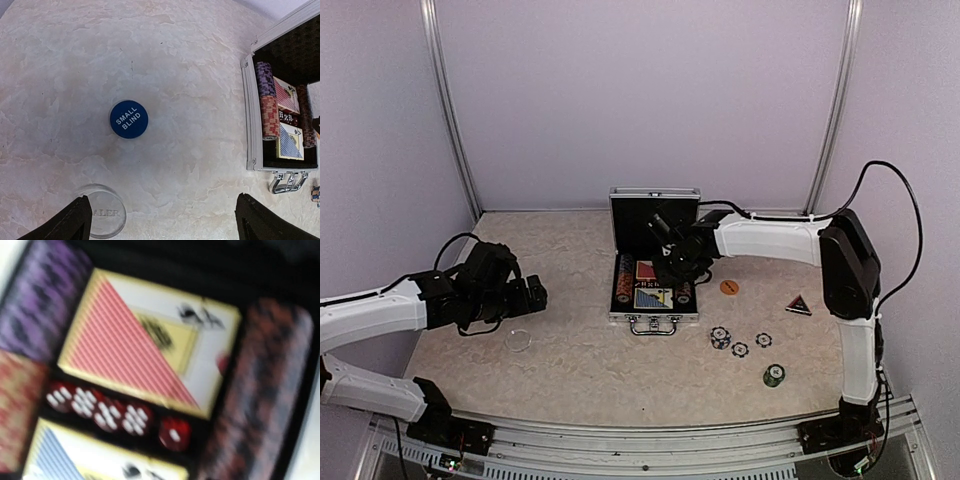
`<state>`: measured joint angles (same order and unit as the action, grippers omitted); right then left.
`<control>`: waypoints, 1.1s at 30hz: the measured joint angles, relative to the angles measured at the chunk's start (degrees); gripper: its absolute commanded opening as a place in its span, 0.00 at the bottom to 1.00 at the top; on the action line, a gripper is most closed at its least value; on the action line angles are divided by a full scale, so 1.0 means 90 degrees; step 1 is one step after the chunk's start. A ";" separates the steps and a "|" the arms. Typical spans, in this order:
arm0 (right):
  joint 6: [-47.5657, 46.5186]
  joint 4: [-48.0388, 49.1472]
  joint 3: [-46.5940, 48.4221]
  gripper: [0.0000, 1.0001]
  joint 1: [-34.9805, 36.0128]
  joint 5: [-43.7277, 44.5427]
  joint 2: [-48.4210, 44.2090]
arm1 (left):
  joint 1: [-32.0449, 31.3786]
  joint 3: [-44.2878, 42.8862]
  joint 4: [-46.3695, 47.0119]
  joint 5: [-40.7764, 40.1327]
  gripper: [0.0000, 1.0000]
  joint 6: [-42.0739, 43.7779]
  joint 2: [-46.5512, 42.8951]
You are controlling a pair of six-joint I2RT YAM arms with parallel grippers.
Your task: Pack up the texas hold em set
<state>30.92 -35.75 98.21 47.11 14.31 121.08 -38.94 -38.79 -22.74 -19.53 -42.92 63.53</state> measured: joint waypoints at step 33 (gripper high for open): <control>0.0563 -0.0226 -0.3509 0.84 -0.0024 0.0410 -0.3259 | -0.0287 0.0107 -0.0692 -0.0036 0.99 -0.0440 0.0291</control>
<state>35.99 -37.78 66.63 46.89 18.00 91.74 -41.52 -37.82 -28.97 -19.86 -46.87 66.15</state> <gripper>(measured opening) 0.841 0.990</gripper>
